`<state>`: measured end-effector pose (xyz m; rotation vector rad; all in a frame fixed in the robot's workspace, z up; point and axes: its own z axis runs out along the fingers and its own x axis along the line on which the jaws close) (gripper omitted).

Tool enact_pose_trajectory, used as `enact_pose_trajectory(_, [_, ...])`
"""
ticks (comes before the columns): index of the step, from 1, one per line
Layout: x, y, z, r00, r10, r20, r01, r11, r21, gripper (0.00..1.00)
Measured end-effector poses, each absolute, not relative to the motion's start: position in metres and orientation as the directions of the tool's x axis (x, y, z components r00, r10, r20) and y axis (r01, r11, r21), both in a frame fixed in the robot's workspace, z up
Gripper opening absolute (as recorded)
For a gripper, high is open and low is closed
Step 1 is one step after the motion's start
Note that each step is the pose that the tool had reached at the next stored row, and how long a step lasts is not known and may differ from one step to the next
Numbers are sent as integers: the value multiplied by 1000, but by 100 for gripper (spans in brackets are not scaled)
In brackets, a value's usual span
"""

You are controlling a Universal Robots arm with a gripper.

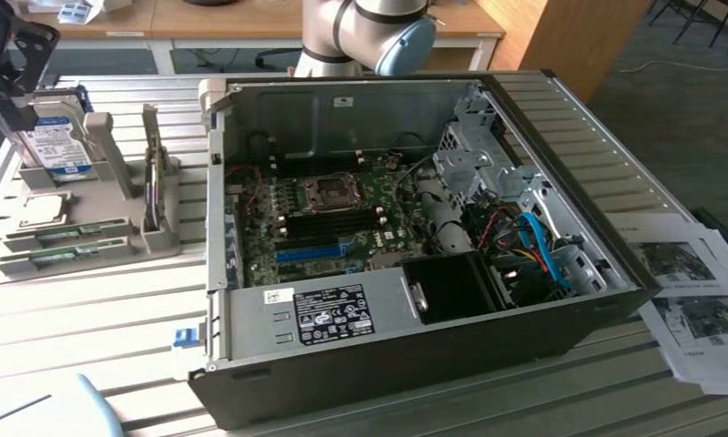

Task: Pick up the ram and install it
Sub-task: 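Reach for the ram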

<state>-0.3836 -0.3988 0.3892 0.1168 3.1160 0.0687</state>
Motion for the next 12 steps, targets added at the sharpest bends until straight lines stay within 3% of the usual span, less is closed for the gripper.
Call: enact_pose_trajectory(12, [-412,-399,389,-997,75,-21,74,996,45,9])
